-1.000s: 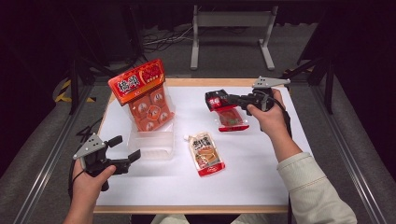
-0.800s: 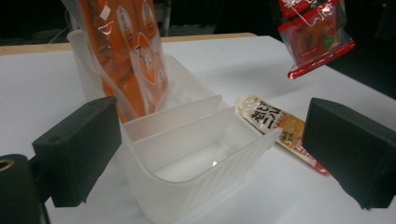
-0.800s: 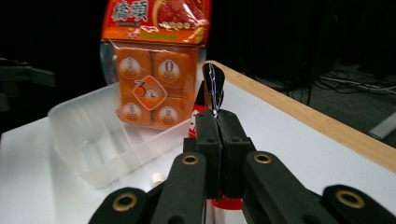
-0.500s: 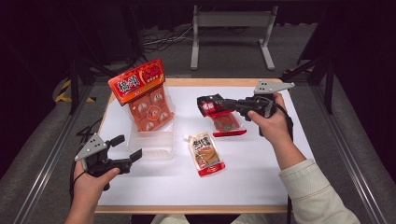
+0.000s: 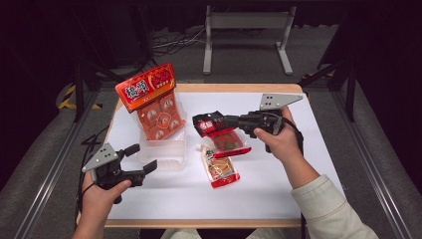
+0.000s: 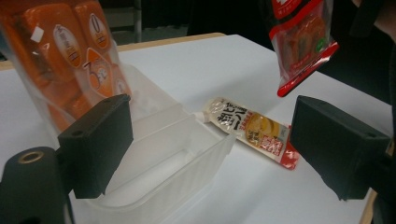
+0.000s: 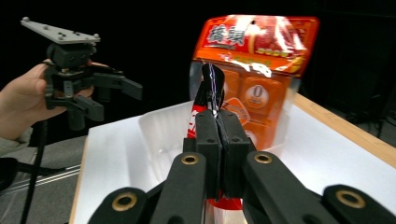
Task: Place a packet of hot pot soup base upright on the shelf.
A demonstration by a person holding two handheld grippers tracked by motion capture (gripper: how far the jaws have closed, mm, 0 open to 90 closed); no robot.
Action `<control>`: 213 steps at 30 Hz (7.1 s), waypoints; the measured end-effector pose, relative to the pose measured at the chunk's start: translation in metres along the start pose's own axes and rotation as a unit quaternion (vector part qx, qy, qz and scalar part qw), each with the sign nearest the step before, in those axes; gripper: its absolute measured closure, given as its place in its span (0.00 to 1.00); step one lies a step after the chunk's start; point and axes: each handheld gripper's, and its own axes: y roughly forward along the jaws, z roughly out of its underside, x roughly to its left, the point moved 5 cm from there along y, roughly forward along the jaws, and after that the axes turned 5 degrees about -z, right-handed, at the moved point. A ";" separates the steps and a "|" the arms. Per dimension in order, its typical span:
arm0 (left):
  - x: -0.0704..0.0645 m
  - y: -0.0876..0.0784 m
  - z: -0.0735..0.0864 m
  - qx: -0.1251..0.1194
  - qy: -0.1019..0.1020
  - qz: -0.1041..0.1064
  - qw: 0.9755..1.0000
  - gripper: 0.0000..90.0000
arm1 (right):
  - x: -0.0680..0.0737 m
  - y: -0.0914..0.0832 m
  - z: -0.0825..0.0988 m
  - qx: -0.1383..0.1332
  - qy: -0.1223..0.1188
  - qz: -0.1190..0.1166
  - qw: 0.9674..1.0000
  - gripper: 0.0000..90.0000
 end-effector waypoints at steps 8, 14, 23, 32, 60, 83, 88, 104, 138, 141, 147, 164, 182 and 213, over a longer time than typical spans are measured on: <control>-0.011 0.010 -0.014 -0.009 0.010 0.016 1.000 0.15 | 0.015 0.014 0.002 0.005 -0.015 -0.023 1.000 0.99; -0.019 0.016 -0.018 -0.006 0.012 0.037 0.999 0.15 | 0.025 0.023 0.003 0.005 -0.024 -0.043 0.999 0.98; -0.029 0.025 -0.020 -0.010 0.006 0.071 0.997 0.10 | 0.038 0.037 0.003 0.002 -0.040 -0.064 0.997 0.98; -0.040 0.038 -0.019 -0.007 0.015 0.096 0.995 0.09 | 0.050 0.051 0.004 0.001 -0.054 -0.086 0.995 0.98; -0.046 0.046 -0.012 -0.037 0.001 0.152 0.988 0.46 | 0.068 0.071 0.015 -0.009 -0.062 -0.111 0.992 0.98; -0.055 0.034 -0.025 -0.008 0.059 0.198 0.978 0.99 | 0.069 0.061 0.015 -0.017 -0.067 -0.091 0.993 0.91; -0.053 0.032 -0.028 -0.002 0.066 0.188 0.980 1.00 | 0.066 0.052 0.015 -0.029 -0.063 -0.075 0.995 0.80; -0.028 0.001 -0.053 -0.015 0.074 0.136 0.988 0.99 | 0.045 0.023 0.030 -0.025 -0.019 0.025 0.999 0.48; 0.040 0.003 -0.106 0.063 0.136 0.065 0.987 0.99 | 0.017 0.006 0.043 -0.025 0.002 0.064 0.998 0.48; 0.045 0.010 -0.105 0.077 0.148 0.060 0.984 0.99 | 0.015 0.004 0.043 -0.026 0.003 0.065 0.998 0.47; 0.050 0.020 -0.101 0.071 0.160 0.071 0.982 0.99 | 0.014 0.001 0.042 -0.032 0.007 0.063 0.997 0.48; 0.060 0.053 -0.084 0.098 0.164 0.101 0.976 0.99 | 0.011 -0.004 0.043 -0.040 0.016 0.061 0.997 0.47; 0.061 0.066 -0.070 0.119 0.146 0.120 0.975 0.98 | 0.010 -0.003 0.046 -0.039 0.020 0.058 0.997 0.47; 0.058 0.066 -0.067 0.165 0.187 0.153 0.956 0.99 | 0.009 -0.001 0.049 -0.036 0.025 0.057 0.997 0.45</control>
